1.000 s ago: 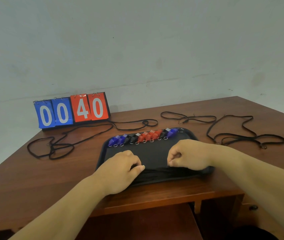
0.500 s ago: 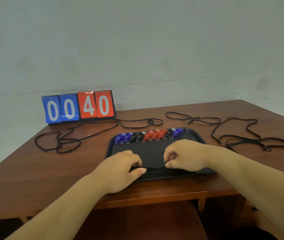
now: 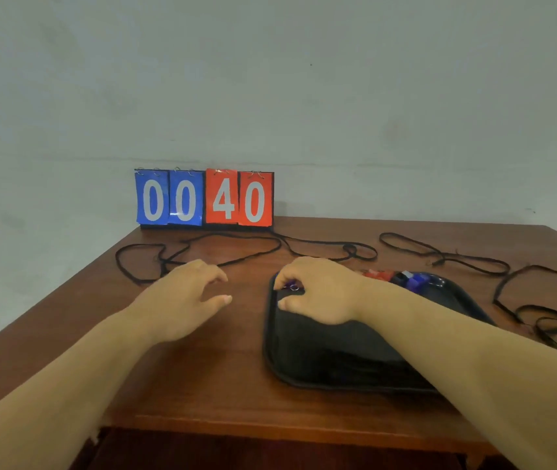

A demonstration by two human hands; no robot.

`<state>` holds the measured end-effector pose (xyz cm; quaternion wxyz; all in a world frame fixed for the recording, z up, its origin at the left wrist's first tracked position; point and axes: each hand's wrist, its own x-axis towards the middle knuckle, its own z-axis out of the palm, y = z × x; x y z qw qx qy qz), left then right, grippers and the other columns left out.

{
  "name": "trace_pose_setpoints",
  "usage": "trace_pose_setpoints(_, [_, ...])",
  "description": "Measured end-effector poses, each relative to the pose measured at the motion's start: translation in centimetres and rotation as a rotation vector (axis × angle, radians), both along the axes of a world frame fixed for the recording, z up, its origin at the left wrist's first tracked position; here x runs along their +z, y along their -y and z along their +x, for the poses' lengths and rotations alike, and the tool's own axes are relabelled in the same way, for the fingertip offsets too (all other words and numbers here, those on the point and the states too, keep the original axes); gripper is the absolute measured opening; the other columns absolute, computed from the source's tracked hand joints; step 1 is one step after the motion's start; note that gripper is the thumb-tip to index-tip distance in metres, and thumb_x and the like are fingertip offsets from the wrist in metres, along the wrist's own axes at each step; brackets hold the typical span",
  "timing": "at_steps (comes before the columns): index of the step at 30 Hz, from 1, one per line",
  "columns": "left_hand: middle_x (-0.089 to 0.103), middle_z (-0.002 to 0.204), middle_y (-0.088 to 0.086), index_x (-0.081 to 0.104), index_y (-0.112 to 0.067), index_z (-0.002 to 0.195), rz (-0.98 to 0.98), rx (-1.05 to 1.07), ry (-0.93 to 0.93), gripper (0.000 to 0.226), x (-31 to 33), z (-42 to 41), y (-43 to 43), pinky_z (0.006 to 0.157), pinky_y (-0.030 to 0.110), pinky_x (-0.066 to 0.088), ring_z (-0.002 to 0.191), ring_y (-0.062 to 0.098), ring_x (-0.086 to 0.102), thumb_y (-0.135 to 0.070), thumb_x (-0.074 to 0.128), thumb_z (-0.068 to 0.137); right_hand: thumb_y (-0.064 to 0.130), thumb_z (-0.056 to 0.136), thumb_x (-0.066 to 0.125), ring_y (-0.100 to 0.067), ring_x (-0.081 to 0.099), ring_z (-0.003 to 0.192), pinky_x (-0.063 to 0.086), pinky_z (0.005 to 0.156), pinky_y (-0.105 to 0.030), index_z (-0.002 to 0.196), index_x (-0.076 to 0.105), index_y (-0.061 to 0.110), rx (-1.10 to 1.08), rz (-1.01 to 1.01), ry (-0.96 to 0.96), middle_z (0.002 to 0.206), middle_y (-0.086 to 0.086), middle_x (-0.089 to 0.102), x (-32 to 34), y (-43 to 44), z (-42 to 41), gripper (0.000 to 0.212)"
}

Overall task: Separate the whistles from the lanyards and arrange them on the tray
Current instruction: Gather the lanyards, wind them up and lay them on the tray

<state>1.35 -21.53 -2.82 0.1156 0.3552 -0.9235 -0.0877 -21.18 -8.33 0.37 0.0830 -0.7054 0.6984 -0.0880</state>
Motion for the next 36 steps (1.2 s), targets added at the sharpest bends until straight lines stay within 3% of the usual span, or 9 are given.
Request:
trace_pose_setpoints(7, [0.046,0.141,-0.005,0.046,-0.037,0.146,0.028,0.15,0.054,0.063,0.0,2.5,9.1,0.109,0.041,0.046,0.129,0.017,0.049,-0.059,0.065,0.09,0.044,0.096,0.063,-0.024,0.05,0.134,0.041,0.11,-0.036,0.145,0.05,0.029,0.011,0.057,-0.023,0.15,-0.001,0.048,-0.7,11.1,4.2,0.053])
trace_pose_setpoints(12, [0.046,0.148,-0.005,0.045,-0.036,0.149,-0.131,0.078,-0.005,0.057,-1.9,0.1,11.3,0.11,0.043,0.044,0.133,0.019,0.045,-0.055,0.056,0.096,0.037,0.097,0.06,-0.028,0.035,0.149,0.031,0.119,-0.039,0.156,0.038,0.025,-0.079,0.093,-0.091,0.164,-0.005,0.034,-2.2,17.1,3.6,0.064])
trace_pose_setpoints(14, [0.048,0.146,-0.006,0.048,-0.039,0.146,-0.059,0.022,0.011,0.051,-3.4,-0.6,11.7,0.11,0.044,0.041,0.134,0.02,0.044,-0.055,0.051,0.099,0.034,0.099,0.059,-0.026,0.049,0.137,0.04,0.112,-0.036,0.143,0.055,0.027,-0.141,0.094,-0.096,0.15,-0.004,0.051,-3.3,18.7,2.2,0.045])
trace_pose_setpoints(16, [0.051,0.141,-0.009,0.055,-0.041,0.139,0.0,0.01,-0.001,0.041,-4.2,-0.5,12.6,0.11,0.044,0.04,0.131,0.019,0.044,-0.054,0.051,0.1,0.03,0.098,0.062,-0.019,0.063,0.113,0.048,0.092,-0.028,0.108,0.071,0.03,-0.194,0.065,-0.036,0.117,0.006,0.068,-3.7,19.6,1.1,0.014])
trace_pose_setpoints(18, [0.055,0.133,-0.01,0.062,-0.041,0.128,0.058,0.024,-0.086,0.032,-4.4,-0.2,13.3,0.11,0.043,0.04,0.126,0.017,0.047,-0.051,0.057,0.098,0.025,0.098,0.062,-0.015,0.065,0.097,0.046,0.083,-0.025,0.094,0.074,0.024,-0.182,0.074,-0.022,0.1,0.008,0.071,-3.7,20.1,0.6,0.012])
trace_pose_setpoints(23, [0.063,0.107,-0.019,0.075,-0.037,0.104,0.165,0.04,-0.288,0.015,-4.5,0.0,13.6,0.1,0.036,0.048,0.104,0.007,0.059,-0.045,0.066,0.095,0.022,0.1,0.054,-0.009,0.062,0.089,0.051,0.078,-0.025,0.095,0.065,0.025,-0.146,0.07,-0.029,0.095,0.01,0.067,-3.1,19.9,1.2,0.013])
trace_pose_setpoints(29, [0.066,0.106,-0.021,0.075,-0.034,0.112,0.188,0.146,-0.641,0.018,-2.8,1.9,12.5,0.081,0.009,0.037,0.099,-0.003,0.059,-0.038,0.065,0.098,0.031,0.101,0.061,0.001,0.068,0.072,0.046,0.07,-0.017,0.095,0.067,0.029,-0.134,-0.088,0.257,0.081,0.01,0.072,1.2,16.5,2.6,0.009])
trace_pose_setpoints(33, [0.07,0.108,-0.019,0.077,-0.033,0.107,0.329,0.212,-0.911,0.014,-1.2,3.2,11.6,0.085,0.019,0.048,0.105,0.001,0.062,-0.034,0.069,0.096,0.032,0.096,0.069,0.001,0.071,0.073,0.05,0.076,-0.02,0.093,0.073,0.029,-0.144,-0.135,0.39,0.079,0.009,0.076,3.9,12.7,1.8,0.005])
trace_pose_setpoints(36, [0.073,0.108,-0.018,0.075,-0.041,0.097,0.477,0.237,-0.99,0.01,-0.5,3.7,10.9,0.094,0.032,0.051,0.107,0.004,0.063,-0.033,0.069,0.096,0.027,0.095,0.071,0.002,0.069,0.067,0.048,0.074,-0.02,0.09,0.074,0.026,-0.207,-0.211,0.486,0.072,0.013,0.075,5.1,10.1,0.2,0.006])
